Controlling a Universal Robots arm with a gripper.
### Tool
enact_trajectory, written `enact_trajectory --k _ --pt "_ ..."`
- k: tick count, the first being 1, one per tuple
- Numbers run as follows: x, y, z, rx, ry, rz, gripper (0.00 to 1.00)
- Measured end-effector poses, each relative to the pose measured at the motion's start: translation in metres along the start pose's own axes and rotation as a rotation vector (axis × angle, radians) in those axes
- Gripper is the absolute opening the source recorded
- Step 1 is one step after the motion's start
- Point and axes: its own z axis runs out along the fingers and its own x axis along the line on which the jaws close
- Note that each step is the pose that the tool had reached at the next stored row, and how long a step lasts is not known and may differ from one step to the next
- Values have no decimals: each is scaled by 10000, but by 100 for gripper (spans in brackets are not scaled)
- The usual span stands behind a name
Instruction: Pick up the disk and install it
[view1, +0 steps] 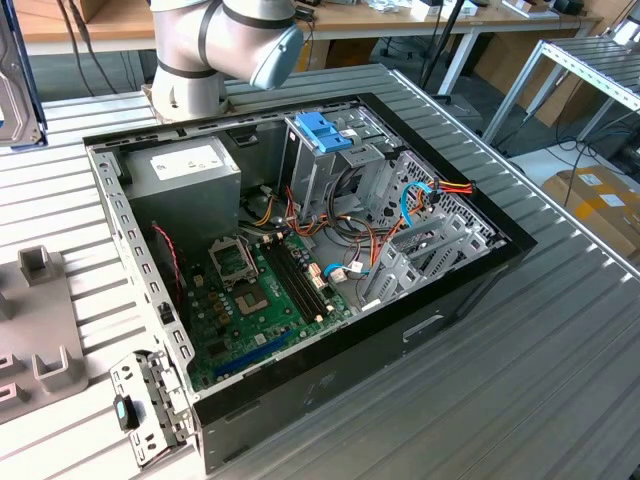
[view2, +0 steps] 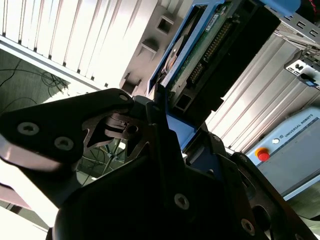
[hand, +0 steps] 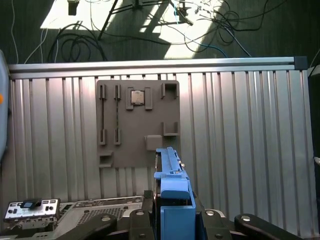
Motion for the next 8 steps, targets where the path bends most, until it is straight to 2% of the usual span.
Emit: enact_trajectory --k 6,8 --pt "-4 -65 1 -1 0 0 37" --pt "-6 -103 2 0 0 1 37"
